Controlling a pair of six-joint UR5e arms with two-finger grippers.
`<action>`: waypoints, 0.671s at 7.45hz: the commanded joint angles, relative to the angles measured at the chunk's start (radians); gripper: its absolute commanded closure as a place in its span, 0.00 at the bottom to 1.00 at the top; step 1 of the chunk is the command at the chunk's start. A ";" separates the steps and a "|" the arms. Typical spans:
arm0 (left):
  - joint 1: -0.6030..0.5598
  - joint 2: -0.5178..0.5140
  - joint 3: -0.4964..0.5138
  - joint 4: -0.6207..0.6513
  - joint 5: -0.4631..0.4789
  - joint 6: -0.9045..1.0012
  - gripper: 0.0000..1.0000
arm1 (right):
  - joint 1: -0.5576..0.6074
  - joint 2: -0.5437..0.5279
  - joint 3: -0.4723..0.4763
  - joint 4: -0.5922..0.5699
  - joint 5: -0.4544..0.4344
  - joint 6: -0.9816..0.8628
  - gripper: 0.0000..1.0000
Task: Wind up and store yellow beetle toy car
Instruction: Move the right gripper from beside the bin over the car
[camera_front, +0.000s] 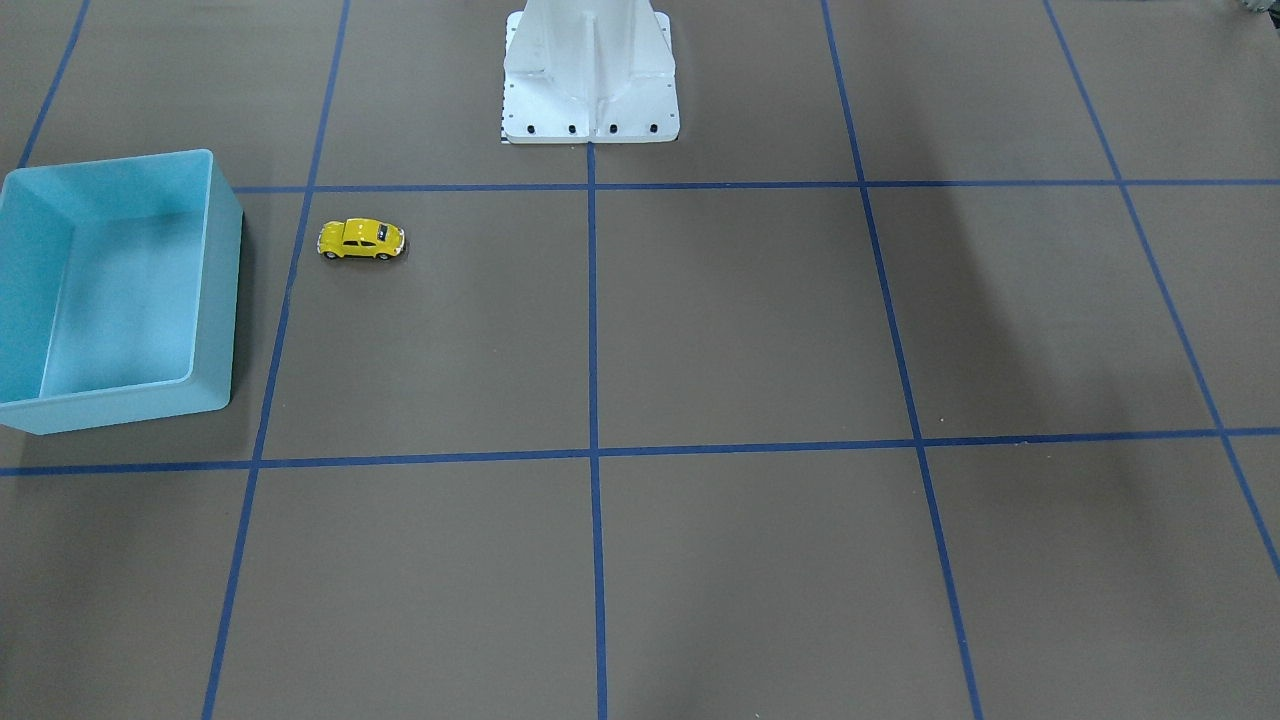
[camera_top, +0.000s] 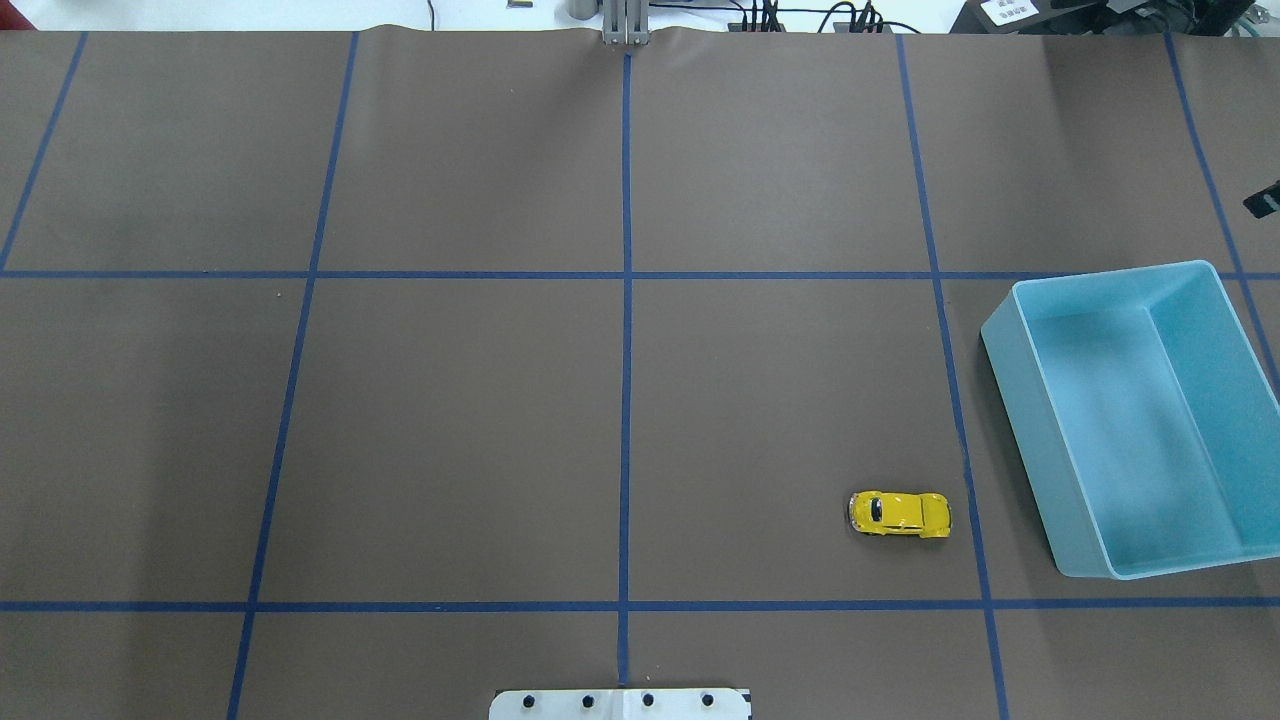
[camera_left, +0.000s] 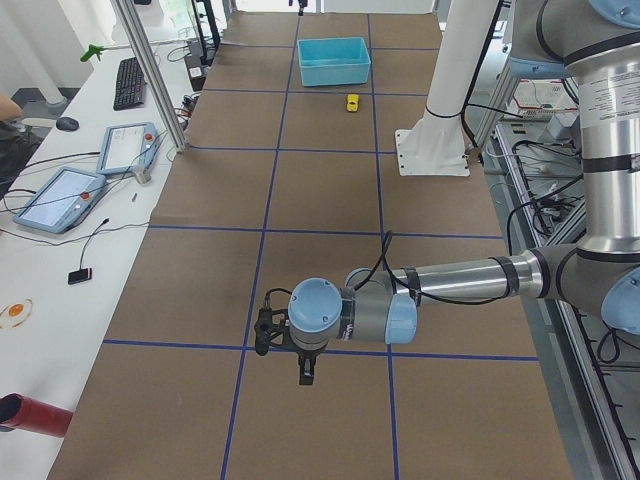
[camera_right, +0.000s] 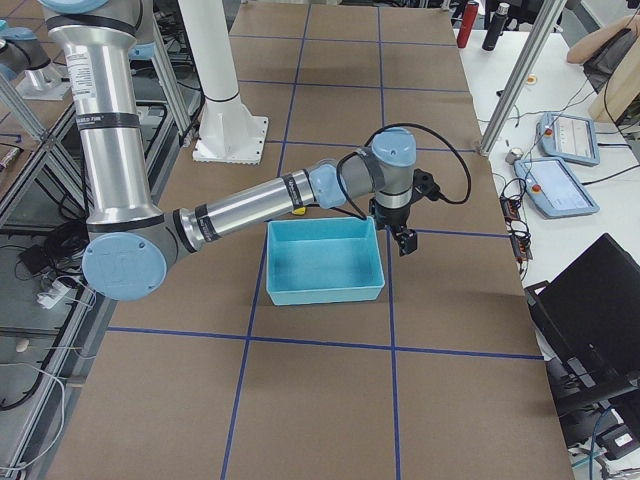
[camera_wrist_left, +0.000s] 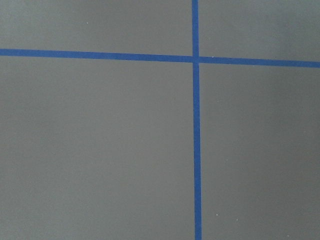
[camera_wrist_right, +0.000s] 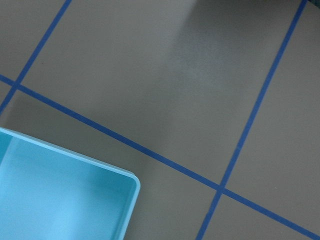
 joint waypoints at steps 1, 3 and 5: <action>0.001 -0.095 -0.064 0.293 0.013 0.011 0.00 | -0.129 0.003 0.128 -0.004 0.015 0.005 0.00; 0.001 -0.088 -0.083 0.278 0.019 0.017 0.00 | -0.260 0.012 0.177 -0.002 0.052 -0.017 0.00; 0.002 -0.091 -0.082 0.252 0.061 0.015 0.00 | -0.466 0.068 0.205 0.001 0.029 -0.015 0.00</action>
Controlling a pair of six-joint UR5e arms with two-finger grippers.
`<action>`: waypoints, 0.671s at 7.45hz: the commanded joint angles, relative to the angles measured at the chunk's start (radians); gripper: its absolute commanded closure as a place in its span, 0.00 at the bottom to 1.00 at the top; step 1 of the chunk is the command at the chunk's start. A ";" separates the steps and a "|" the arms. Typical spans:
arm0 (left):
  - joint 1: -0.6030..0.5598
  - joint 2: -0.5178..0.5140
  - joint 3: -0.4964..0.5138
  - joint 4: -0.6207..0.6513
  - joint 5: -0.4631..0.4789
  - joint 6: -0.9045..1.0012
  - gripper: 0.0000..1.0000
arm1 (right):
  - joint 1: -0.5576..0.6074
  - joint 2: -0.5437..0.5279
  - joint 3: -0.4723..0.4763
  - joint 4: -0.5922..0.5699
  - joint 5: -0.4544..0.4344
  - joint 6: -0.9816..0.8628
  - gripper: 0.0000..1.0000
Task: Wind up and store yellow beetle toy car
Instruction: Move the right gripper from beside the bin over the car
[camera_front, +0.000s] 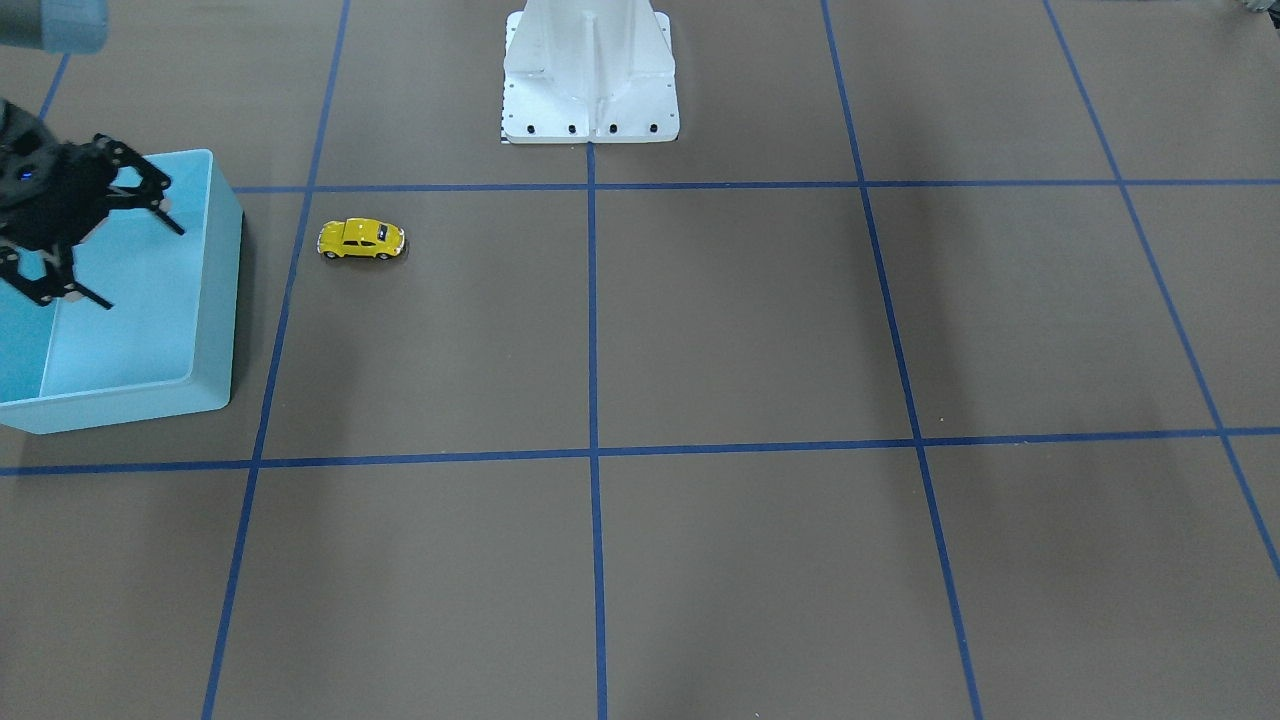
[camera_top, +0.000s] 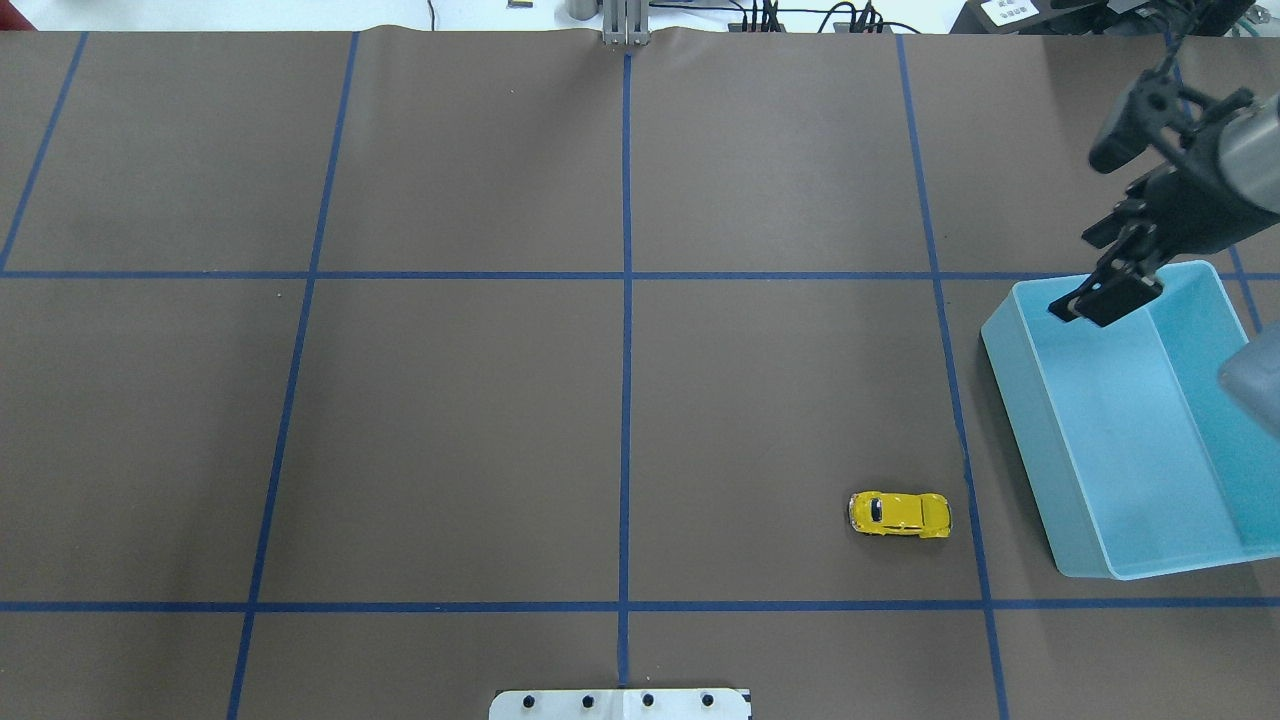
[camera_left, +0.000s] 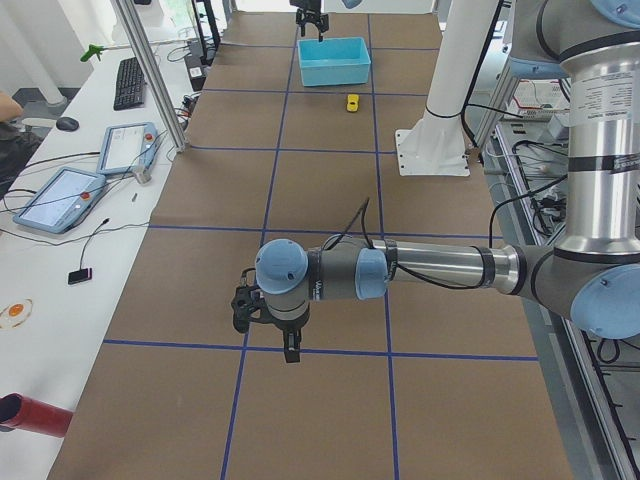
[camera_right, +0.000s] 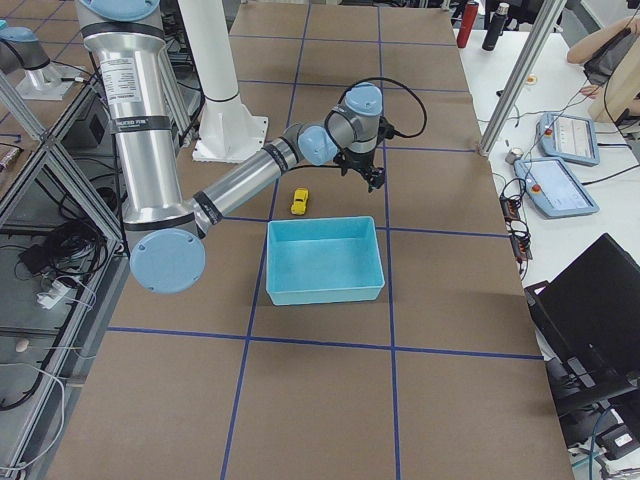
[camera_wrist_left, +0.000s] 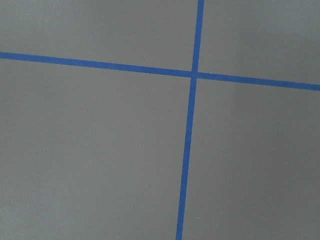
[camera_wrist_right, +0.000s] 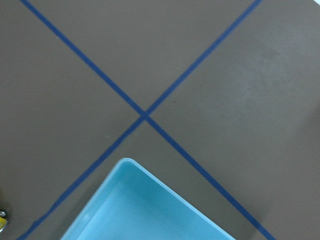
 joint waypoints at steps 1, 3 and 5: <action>0.001 0.002 -0.001 -0.024 0.017 -0.001 0.00 | -0.230 0.040 0.033 -0.004 -0.056 0.003 0.00; 0.001 0.002 0.004 -0.024 0.020 -0.001 0.00 | -0.455 0.014 0.070 -0.048 -0.287 0.008 0.00; 0.001 0.003 0.007 -0.024 0.020 -0.001 0.00 | -0.628 0.009 0.110 -0.154 -0.463 -0.004 0.00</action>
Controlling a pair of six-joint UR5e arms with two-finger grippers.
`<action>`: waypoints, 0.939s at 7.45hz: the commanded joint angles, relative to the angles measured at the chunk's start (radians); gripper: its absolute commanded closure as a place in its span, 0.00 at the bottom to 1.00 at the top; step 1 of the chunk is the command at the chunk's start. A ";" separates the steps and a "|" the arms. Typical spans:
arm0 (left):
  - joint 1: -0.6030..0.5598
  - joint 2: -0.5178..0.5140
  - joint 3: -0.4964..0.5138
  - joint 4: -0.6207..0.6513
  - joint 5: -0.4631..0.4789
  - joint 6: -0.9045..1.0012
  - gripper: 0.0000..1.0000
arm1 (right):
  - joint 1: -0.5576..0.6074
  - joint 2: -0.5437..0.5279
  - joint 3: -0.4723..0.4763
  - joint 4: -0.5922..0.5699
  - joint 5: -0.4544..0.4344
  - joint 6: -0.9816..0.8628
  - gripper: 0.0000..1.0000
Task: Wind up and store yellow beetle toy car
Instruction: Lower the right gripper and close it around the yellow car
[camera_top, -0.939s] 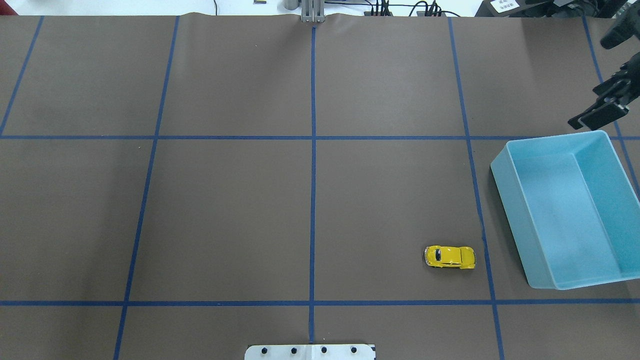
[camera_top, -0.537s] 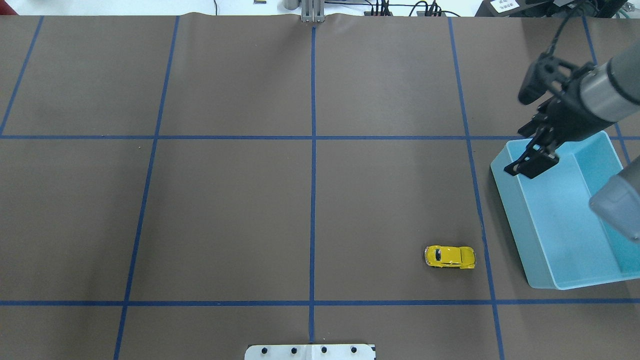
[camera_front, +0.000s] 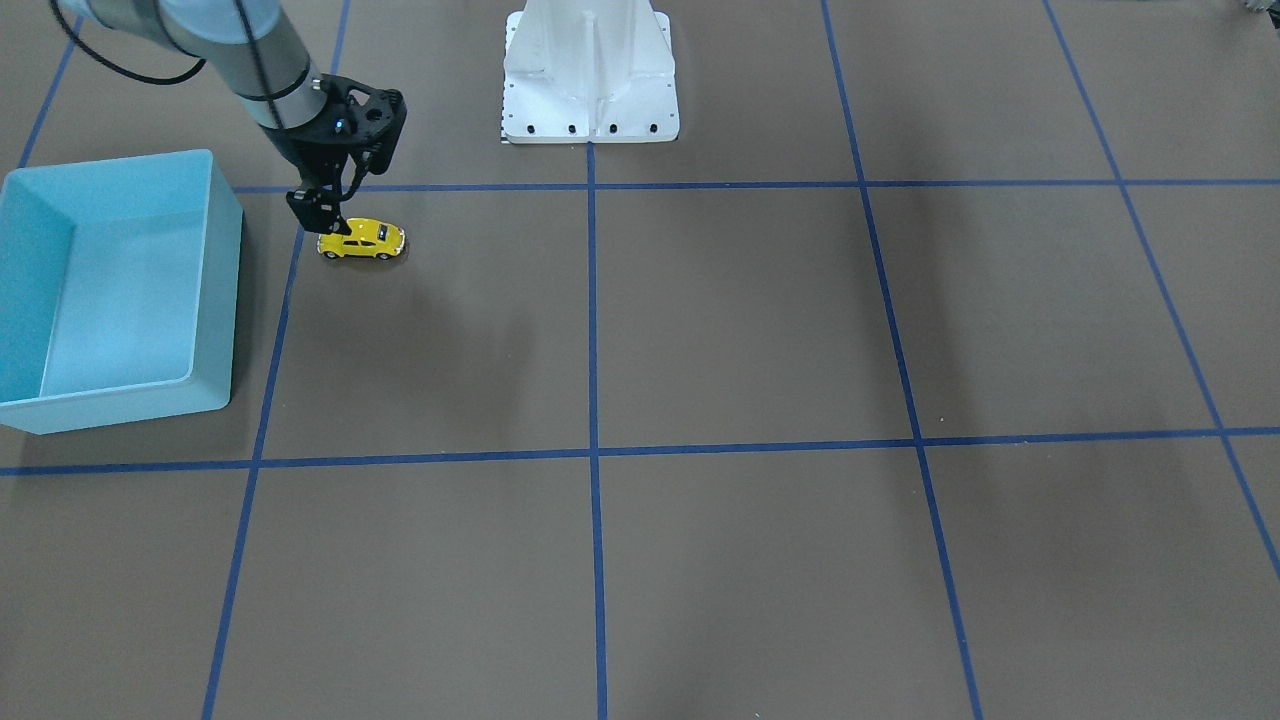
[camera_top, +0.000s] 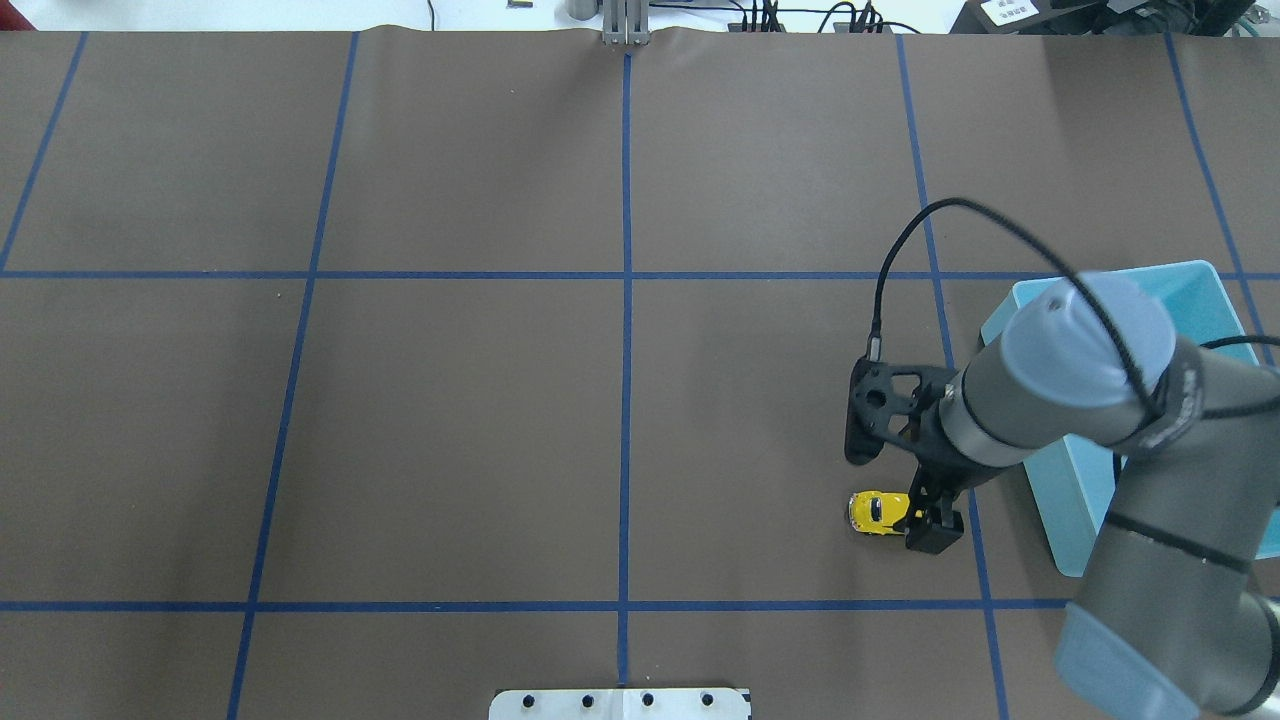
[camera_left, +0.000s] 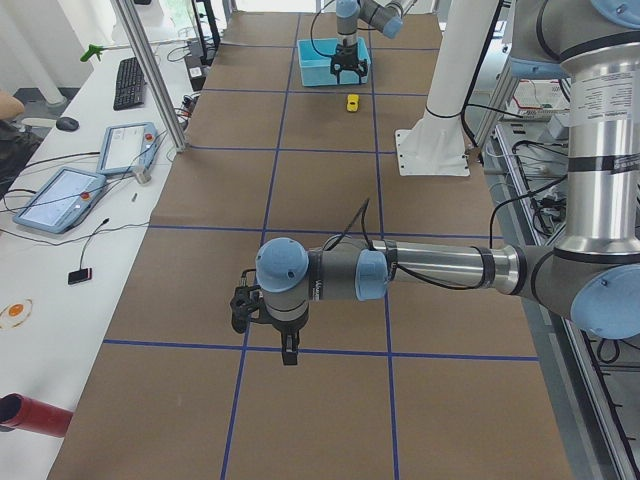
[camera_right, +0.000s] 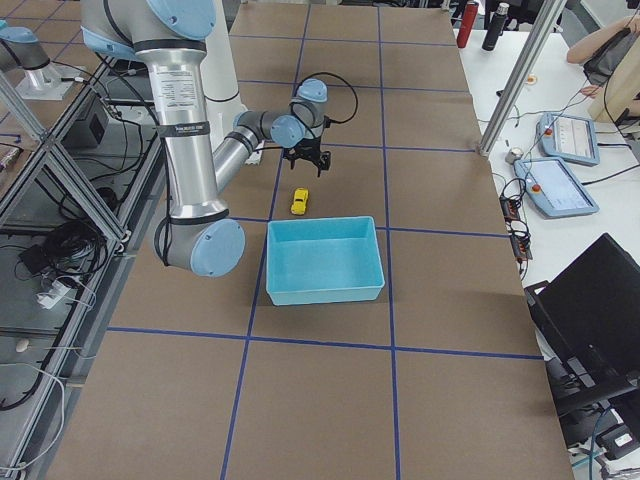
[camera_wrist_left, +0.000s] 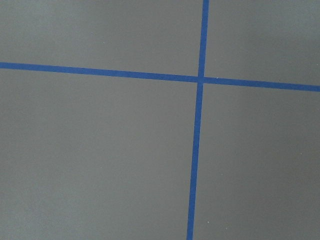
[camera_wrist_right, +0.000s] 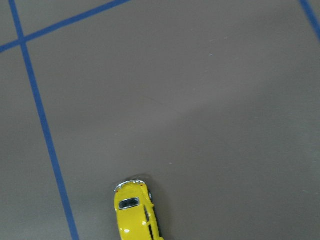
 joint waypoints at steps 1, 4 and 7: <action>0.000 0.002 0.002 -0.001 0.000 0.000 0.00 | -0.105 -0.016 0.019 -0.069 -0.127 -0.034 0.00; 0.000 0.004 0.005 -0.001 0.002 -0.002 0.00 | -0.066 -0.056 0.008 -0.086 -0.166 -0.160 0.00; 0.000 0.004 0.004 -0.001 0.000 -0.002 0.00 | -0.066 -0.048 -0.042 -0.077 -0.204 -0.160 0.00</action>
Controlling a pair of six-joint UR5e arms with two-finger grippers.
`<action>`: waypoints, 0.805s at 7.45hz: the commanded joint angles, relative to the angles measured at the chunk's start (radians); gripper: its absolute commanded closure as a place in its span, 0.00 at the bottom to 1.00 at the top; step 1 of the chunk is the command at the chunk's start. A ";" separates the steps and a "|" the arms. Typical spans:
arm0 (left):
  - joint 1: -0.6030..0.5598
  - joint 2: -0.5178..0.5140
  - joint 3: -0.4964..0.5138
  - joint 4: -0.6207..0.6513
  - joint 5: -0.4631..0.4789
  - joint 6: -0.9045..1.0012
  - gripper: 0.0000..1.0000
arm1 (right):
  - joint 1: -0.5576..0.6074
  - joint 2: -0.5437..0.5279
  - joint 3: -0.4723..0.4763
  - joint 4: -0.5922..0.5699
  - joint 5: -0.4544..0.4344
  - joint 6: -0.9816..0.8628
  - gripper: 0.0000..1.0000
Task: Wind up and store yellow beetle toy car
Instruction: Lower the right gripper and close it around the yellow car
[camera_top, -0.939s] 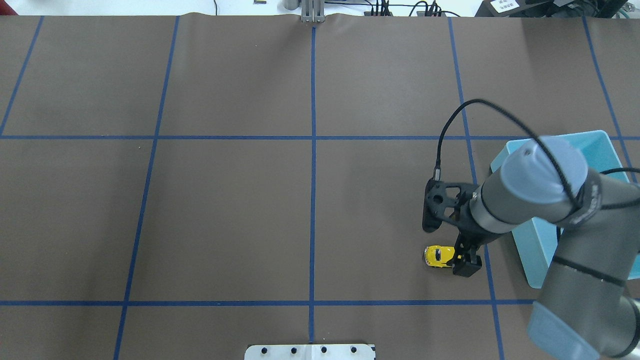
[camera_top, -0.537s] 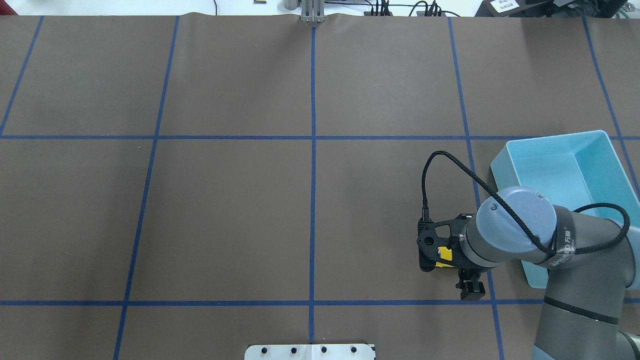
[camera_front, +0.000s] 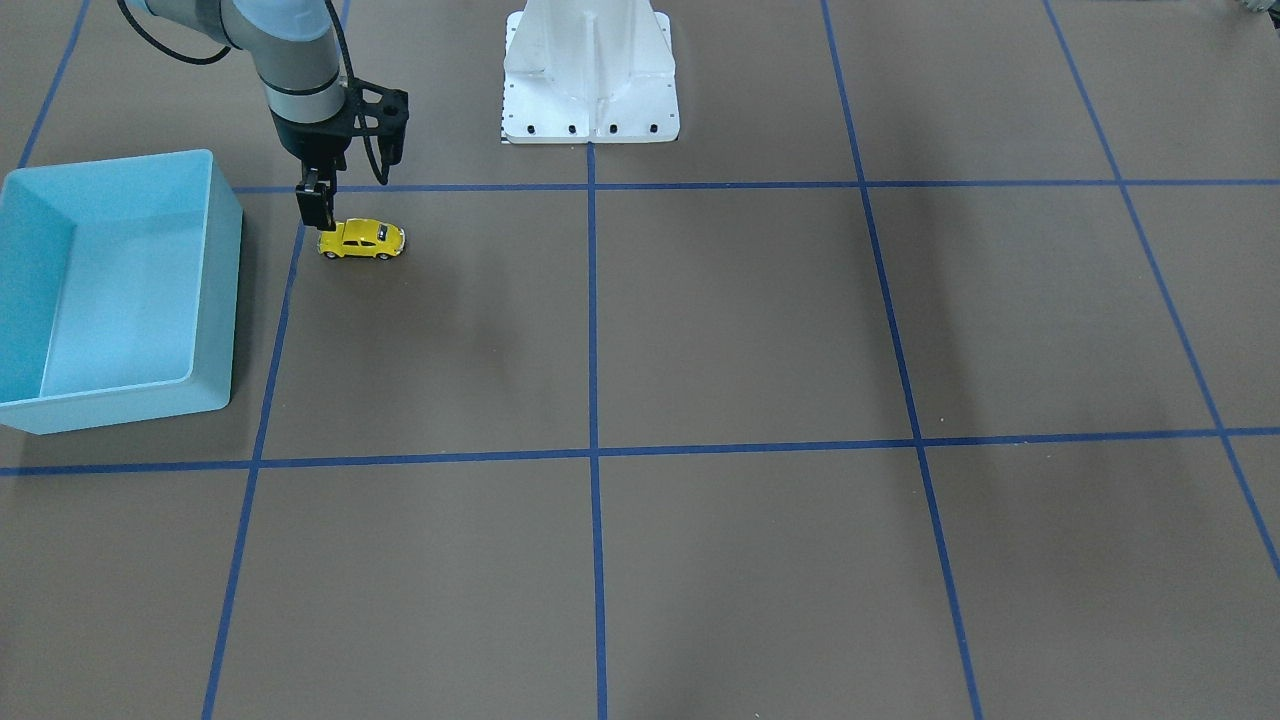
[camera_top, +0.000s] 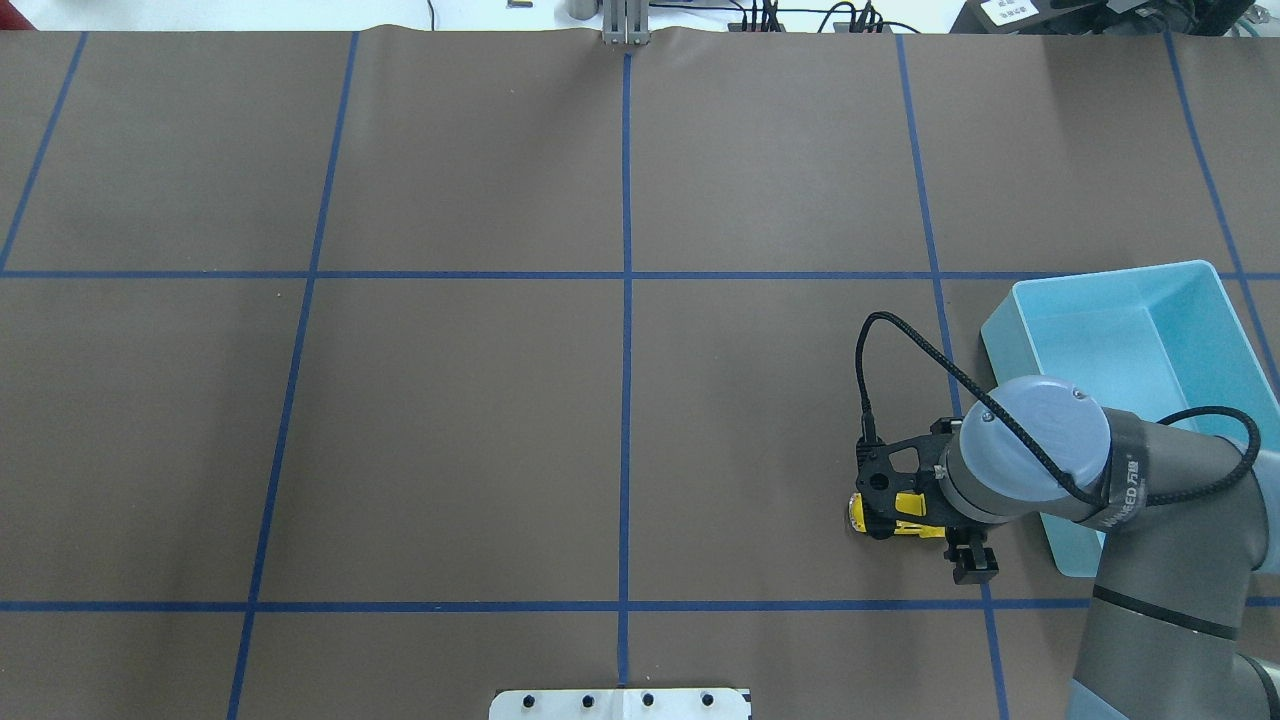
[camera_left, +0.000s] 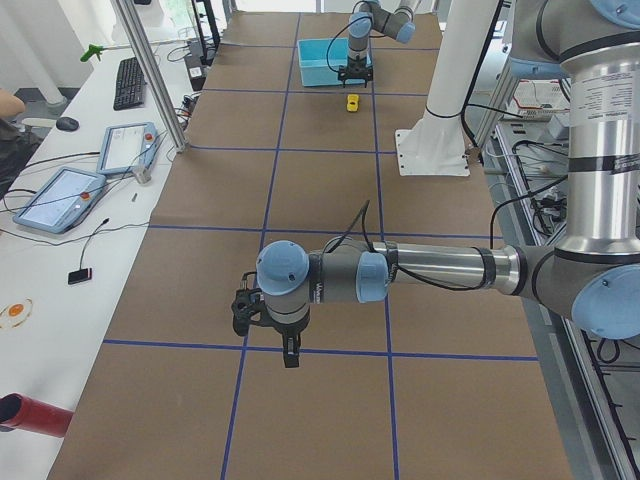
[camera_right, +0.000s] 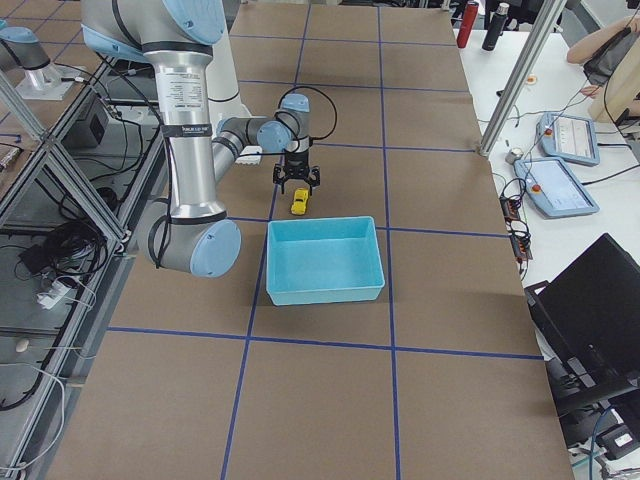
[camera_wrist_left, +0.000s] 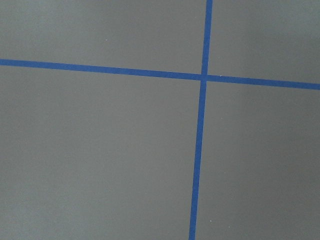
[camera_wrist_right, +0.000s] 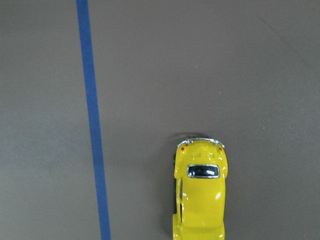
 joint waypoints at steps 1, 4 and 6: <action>0.000 0.000 0.000 0.002 0.001 0.000 0.00 | 0.005 0.003 -0.042 0.005 -0.038 0.003 0.00; 0.000 0.002 0.000 0.002 0.001 0.000 0.00 | -0.026 0.020 -0.098 0.063 -0.045 0.012 0.00; 0.000 0.000 0.000 0.002 0.001 0.000 0.00 | -0.037 0.033 -0.114 0.065 -0.048 0.012 0.00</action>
